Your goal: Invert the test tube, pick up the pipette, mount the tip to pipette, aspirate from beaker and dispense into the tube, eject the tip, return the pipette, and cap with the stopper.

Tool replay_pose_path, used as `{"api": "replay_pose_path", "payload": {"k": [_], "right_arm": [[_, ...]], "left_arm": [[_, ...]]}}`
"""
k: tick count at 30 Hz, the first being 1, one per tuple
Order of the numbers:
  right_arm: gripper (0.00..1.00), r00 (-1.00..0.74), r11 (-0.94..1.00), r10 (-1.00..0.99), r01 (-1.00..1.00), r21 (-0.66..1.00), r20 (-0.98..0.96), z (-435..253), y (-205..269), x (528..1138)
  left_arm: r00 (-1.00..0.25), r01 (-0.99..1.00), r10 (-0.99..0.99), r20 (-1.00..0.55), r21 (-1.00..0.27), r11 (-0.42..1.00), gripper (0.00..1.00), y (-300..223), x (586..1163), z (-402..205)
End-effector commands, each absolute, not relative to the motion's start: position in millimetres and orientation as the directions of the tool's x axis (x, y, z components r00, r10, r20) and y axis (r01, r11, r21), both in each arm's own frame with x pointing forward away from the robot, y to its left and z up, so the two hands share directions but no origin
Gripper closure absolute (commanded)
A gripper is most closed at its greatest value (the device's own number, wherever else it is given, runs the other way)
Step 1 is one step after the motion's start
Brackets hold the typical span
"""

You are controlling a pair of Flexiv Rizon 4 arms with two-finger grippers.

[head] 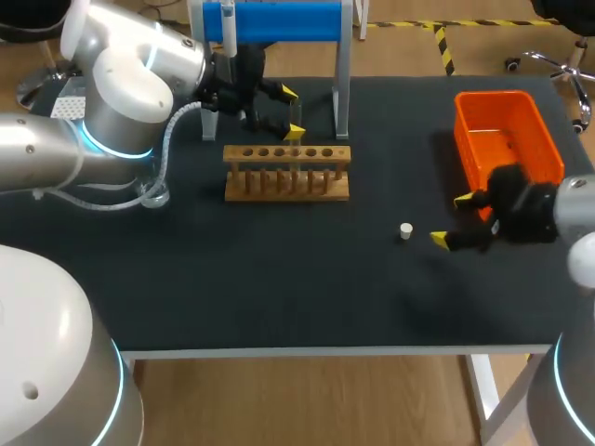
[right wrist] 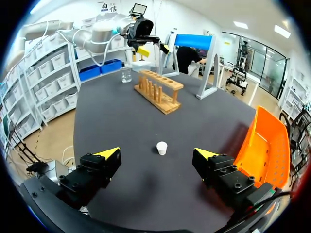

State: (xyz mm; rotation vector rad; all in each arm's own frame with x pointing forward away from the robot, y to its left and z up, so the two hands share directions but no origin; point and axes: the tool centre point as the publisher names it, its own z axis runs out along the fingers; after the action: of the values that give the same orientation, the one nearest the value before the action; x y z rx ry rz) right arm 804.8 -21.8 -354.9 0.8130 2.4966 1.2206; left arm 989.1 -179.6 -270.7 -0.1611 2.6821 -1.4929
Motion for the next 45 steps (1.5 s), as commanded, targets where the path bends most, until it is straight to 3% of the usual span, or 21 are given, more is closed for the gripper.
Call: {"api": "replay_pose_path", "payload": {"k": [1,5,6,7,8,9,13,15,18,19,25,35,39,45], "right_arm": [[0.51,-0.800,0.503,0.600,0.382,0.775,0.006,-365,-11,806],[0.51,-0.795,0.509,0.606,0.391,0.767,0.003,-370,-7,807],[0.35,-0.795,0.511,0.606,0.391,0.765,0.002,-371,-6,807],[0.27,-0.796,0.512,0.606,0.391,0.765,0.001,-372,-5,808],[0.38,-0.795,0.514,0.606,0.393,0.763,0.002,-373,-4,808],[0.38,-0.795,0.518,0.606,0.395,0.759,0.000,-375,-2,809],[0.33,-0.792,0.523,0.610,0.398,0.753,-0.005,-379,4,812],[0.35,-0.791,0.527,0.612,0.401,0.750,-0.007,-381,9,813],[0.28,-0.787,0.529,0.617,0.406,0.745,-0.010,-383,13,814],[0.20,-0.785,0.531,0.620,0.408,0.742,-0.012,-384,14,814],[0.13,-0.777,0.539,0.629,0.423,0.728,-0.014,-393,19,818],[0.12,-0.771,0.544,0.636,0.434,0.719,-0.016,-404,23,825],[0.20,-0.769,0.542,0.639,0.438,0.717,-0.012,-406,25,828],[0.13,-0.759,0.532,0.651,0.449,0.718,-0.008,-410,26,834]], "left_arm": [[-0.993,-0.059,-0.122,-0.007,-0.849,0.525,0.00,-179,990,-270],[-0.993,-0.059,-0.122,-0.007,-0.849,0.525,0.00,-179,990,-270],[-0.993,-0.059,-0.122,-0.007,-0.849,0.525,0.00,-179,990,-270],[-0.993,-0.059,-0.122,-0.007,-0.849,0.525,0.00,-179,990,-270],[-0.993,-0.059,-0.122,-0.007,-0.849,0.525,0.00,-179,990,-270],[-0.993,-0.059,-0.122,-0.007,-0.849,0.525,0.00,-179,990,-270],[-0.993,-0.059,-0.122,-0.007,-0.849,0.525,0.00,-179,990,-270],[-0.993,-0.059,-0.122,-0.007,-0.849,0.525,0.00,-179,990,-270],[-0.993,-0.059,-0.122,-0.007,-0.849,0.525,0.00,-179,990,-270],[-0.993,-0.059,-0.122,-0.007,-0.849,0.525,0.00,-179,990,-270],[-0.993,-0.059,-0.122,-0.007,-0.849,0.525,0.00,-179,990,-270],[-0.993,-0.059,-0.122,-0.007,-0.849,0.525,0.00,-179,990,-270],[-0.993,-0.059,-0.122,-0.007,-0.849,0.525,0.00,-179,990,-270],[-0.993,-0.059,-0.122,-0.007,-0.849,0.525,0.00,-179,990,-270]]}}
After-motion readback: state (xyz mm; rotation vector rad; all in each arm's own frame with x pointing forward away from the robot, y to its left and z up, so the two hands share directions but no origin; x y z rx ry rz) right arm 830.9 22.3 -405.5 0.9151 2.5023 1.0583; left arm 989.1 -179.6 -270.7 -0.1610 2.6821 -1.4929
